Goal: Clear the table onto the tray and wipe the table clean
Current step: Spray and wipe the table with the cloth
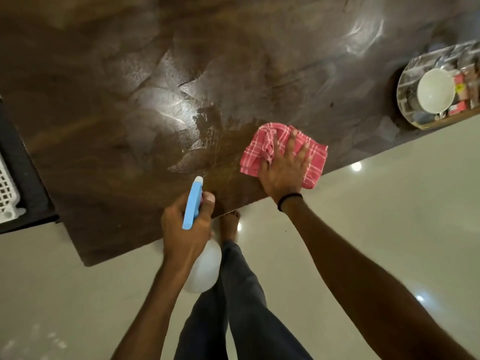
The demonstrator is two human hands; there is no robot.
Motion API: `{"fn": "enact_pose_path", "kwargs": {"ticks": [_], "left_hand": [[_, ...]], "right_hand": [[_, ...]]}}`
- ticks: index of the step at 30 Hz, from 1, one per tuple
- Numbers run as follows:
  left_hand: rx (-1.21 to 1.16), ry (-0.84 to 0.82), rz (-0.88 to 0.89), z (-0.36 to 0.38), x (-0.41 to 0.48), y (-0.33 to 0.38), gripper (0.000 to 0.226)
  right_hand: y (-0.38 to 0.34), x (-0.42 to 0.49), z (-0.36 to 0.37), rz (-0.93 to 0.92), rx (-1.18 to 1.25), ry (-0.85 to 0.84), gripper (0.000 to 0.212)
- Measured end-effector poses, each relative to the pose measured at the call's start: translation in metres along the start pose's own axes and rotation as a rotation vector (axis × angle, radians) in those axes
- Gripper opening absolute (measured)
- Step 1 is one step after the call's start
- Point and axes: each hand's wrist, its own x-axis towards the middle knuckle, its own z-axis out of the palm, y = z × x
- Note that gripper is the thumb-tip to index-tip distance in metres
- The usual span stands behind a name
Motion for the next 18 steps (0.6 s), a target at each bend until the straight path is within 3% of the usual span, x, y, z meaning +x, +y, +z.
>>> {"fn": "enact_pose_path", "kwargs": {"ticks": [2, 4, 6, 9, 12, 14, 18], "left_hand": [[-0.014, 0.014, -0.037, 0.0, 0.001, -0.003, 0.017], [-0.031, 0.018, -0.044, 0.0, 0.0, -0.005, 0.017], [-0.042, 0.028, -0.035, -0.004, 0.001, -0.002, 0.019], [-0.05, 0.055, -0.022, -0.011, 0.004, 0.005, 0.019], [-0.08, 0.097, -0.012, -0.016, 0.01, 0.011, 0.021], [-0.094, 0.115, -0.017, -0.018, 0.016, 0.013, 0.021], [-0.095, 0.16, 0.007, -0.02, 0.032, 0.013, 0.022]], "right_hand": [[-0.014, 0.006, -0.005, -0.051, -0.014, -0.018, 0.07], [-0.021, -0.021, -0.01, -0.243, -0.042, -0.015, 0.067], [-0.02, -0.046, -0.023, -0.341, 0.172, 0.021, 0.068], [-0.026, -0.039, -0.065, -0.214, 0.637, 0.082, 0.049], [-0.042, -0.023, -0.095, -0.24, 0.785, 0.072, 0.049], [-0.054, -0.014, -0.097, -0.317, 0.669, 0.072, 0.055], [-0.08, -0.003, -0.058, -0.405, 0.097, -0.1, 0.068]]}}
